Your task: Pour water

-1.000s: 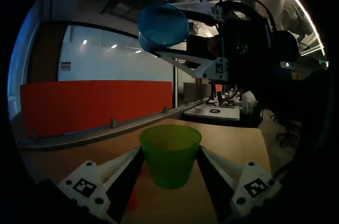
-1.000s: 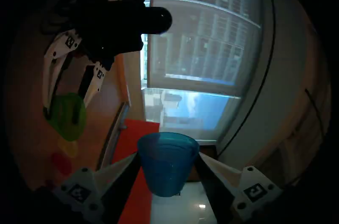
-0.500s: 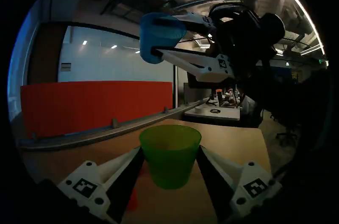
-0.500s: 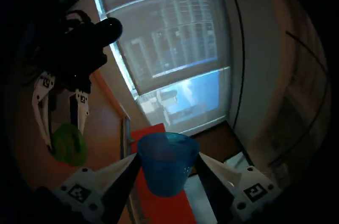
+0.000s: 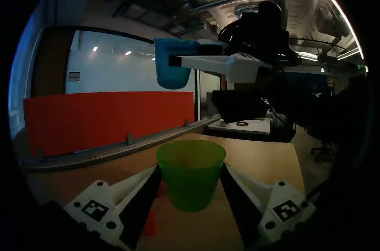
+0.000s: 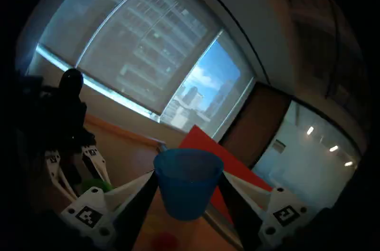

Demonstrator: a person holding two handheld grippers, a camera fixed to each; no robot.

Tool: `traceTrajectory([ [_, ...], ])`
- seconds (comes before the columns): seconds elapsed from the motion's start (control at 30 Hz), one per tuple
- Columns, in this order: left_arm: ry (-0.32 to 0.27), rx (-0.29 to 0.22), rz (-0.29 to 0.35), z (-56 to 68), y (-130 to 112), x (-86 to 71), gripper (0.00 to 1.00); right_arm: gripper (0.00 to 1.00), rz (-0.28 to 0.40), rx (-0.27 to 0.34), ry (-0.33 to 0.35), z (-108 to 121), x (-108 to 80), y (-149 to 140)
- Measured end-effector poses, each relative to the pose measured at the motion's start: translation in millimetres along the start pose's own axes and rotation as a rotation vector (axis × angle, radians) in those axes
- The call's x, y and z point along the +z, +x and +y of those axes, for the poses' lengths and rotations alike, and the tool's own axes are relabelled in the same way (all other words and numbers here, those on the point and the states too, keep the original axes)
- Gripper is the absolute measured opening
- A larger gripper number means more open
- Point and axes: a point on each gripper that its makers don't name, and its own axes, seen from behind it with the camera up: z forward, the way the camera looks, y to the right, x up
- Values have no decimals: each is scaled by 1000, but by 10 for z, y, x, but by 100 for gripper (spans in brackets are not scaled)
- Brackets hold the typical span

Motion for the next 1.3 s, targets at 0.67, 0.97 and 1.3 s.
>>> traceTrajectory([
  [0.67, 5, 4, -6, -23, 22, -14, 83, 88, 8, 490, 62, 39, 30, -8],
  [0.97, 6, 10, -25, -37, -19, -3, 83, 88, 1, 468, 52, 76, -43, -21],
  [1.3, -7, 31, -78, -3, -141, 31, 83, 88, -60, 455, 41, 116, -160, -312],
])
